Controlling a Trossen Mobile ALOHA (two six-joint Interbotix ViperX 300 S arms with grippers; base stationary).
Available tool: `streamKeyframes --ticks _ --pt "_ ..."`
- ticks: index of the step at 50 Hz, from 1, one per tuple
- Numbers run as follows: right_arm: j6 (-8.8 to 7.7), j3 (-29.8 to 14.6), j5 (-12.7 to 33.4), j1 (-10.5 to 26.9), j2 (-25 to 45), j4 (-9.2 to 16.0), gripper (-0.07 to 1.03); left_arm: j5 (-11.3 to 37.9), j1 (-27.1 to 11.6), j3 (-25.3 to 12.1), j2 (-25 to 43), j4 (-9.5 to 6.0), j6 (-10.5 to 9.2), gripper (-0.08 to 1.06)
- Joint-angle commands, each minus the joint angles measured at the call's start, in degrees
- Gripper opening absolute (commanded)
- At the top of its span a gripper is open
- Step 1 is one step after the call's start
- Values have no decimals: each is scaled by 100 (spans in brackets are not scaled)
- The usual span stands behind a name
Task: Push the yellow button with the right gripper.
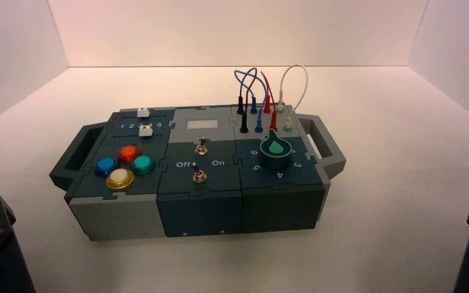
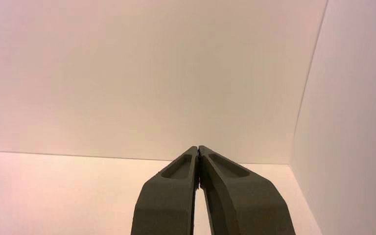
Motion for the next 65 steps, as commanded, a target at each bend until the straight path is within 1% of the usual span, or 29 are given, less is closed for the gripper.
streamKeyframes --ticks 1,11,17,22,25,27,30,32,36,37,41,45,46,48,50,52,55,56,58,65 --pt "0 -202 -9 44 9 18 -2 -26 -9 -185 44 0 0 -4" --pt "0 -202 53 70 18 18 -2 35 -35 -202 79 -9 -9 -4" --pt "0 -229 167 70 18 18 -2 114 -158 -229 132 0 -9 -4" --pt "9 -281 387 255 26 18 -2 404 -316 -325 176 0 -9 -4" --pt "18 -334 589 475 53 26 -2 686 -431 -439 211 -9 -9 -3" --pt "18 -396 809 756 114 35 -2 1002 -554 -580 281 -9 -18 -3" --pt "18 -466 1037 1028 185 35 -2 1345 -677 -729 369 -18 -9 -3" --pt "44 -536 1283 1274 308 97 -2 1696 -853 -888 466 -18 0 -3" --pt "70 -624 1591 1547 466 237 -2 2188 -1011 -1099 589 -9 9 -3" --pt "70 -668 1758 1679 545 325 -2 2364 -1063 -1169 633 -9 9 -3" --pt "62 -756 2118 1951 765 483 -2 3085 -1248 -1441 782 -18 18 -3" --pt "62 -870 2435 2197 993 554 -2 3647 -1389 -1652 896 -18 18 -3" --pt "62 -870 2435 2197 993 554 -2 3647 -1389 -1652 896 -18 18 -3" --pt "62 -958 2654 2408 1213 615 -2 4069 -1468 -1784 958 -9 26 -3" --pt "62 -1011 2751 2531 1318 633 -2 4263 -1477 -1846 976 -9 26 -3" --pt "62 -1090 2874 2769 1521 650 -2 4518 -1503 -1898 1020 -9 26 -3" --pt "62 -1169 2979 3006 1714 659 -2 4887 -1503 -1960 1046 -9 35 -3" --pt "62 -1213 3023 3111 1793 659 -2 4931 -1503 -1969 1046 -9 26 -3" --pt "53 -1292 3120 3305 1969 659 -2 5186 -1503 -1995 1072 0 35 -3" --pt "53 -1556 3357 3841 2470 712 -2 5722 -1503 -2048 1143 53 79 -3"
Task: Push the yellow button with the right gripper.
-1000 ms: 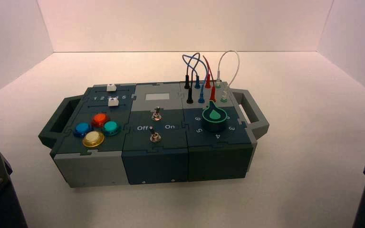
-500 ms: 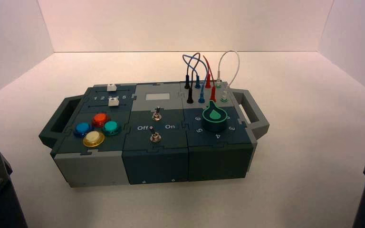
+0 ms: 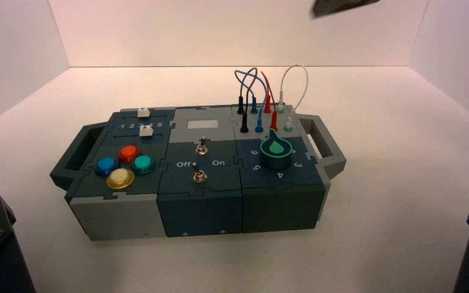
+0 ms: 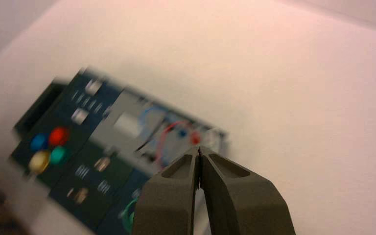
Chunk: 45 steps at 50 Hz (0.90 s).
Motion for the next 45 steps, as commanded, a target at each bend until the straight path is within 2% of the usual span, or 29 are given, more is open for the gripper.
streamKeyframes --ticks 1,8,15,25,32,45 --pt "18 -387 132 439 352 62 -2 369 -9 -220 70 62 70 -3" --pt "9 -729 202 1002 844 158 -2 562 -9 -246 220 123 176 -3" --pt "9 -1099 360 1494 1318 229 -2 571 -9 -211 448 202 176 -3" --pt "-9 -1582 606 2092 1978 229 -2 554 62 -220 703 475 158 -3" --pt "-44 -1925 765 2479 2487 229 -2 492 396 -220 756 483 114 -3" --pt "-123 -2443 976 2900 3243 220 -2 378 844 -202 765 483 70 -3"
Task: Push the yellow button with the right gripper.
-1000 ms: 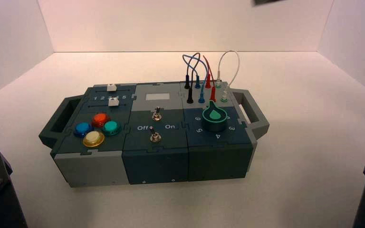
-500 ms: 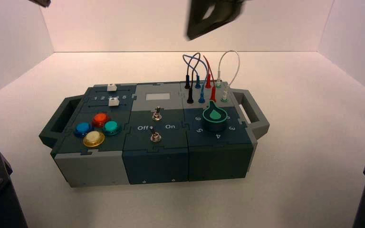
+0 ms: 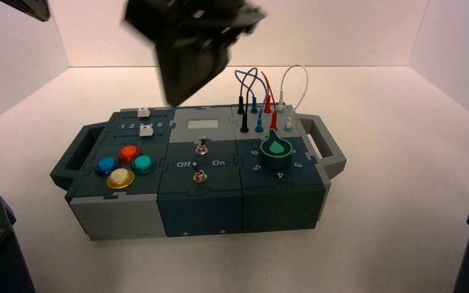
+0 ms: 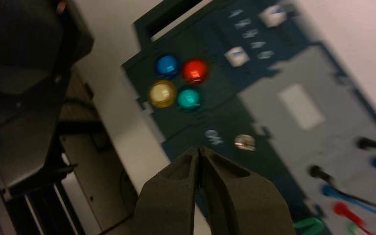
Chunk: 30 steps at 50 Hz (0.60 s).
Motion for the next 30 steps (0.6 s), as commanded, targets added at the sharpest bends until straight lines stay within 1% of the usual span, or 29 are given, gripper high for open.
streamKeyframes --ticks 1,10,15,22,30 --pt "-35 -431 35 185 246 18 -2 -79 176 -123 -9 18 -9 -3" --pt "-79 -773 176 264 633 18 -2 -70 185 -88 9 -18 0 -3" --pt "-105 -976 308 281 870 18 -2 -70 167 0 0 -79 9 -3" --pt "-149 -1178 396 369 1099 18 -2 -79 53 62 0 -97 18 -3" --pt "-149 -1406 501 448 1336 18 -2 -88 18 79 53 -97 18 -3"
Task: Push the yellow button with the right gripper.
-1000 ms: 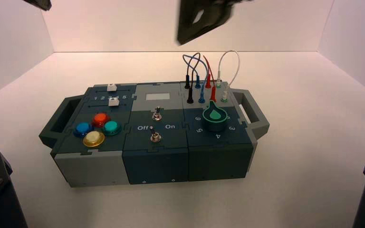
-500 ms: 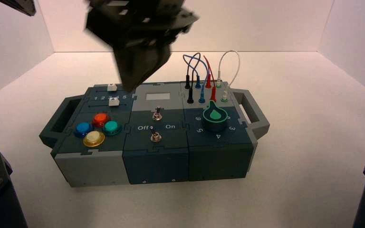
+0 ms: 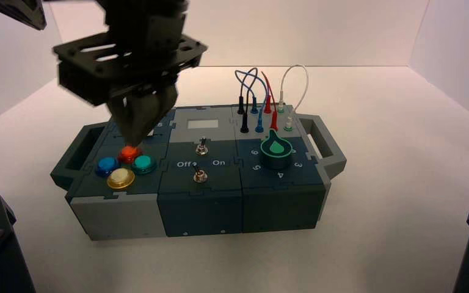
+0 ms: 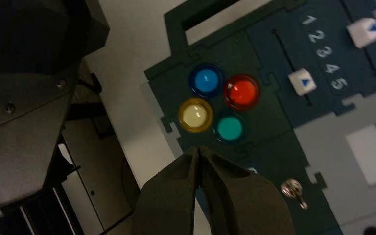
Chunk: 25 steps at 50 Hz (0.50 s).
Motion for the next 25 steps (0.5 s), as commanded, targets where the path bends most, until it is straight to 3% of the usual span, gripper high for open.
streamKeyframes --ticks 1,25 --pt "-18 -299 53 97 35 18 -2 -53 -44 -79 18 0 18 -3" --pt "-26 -668 264 167 580 26 -2 -44 -264 -79 158 0 26 -3"
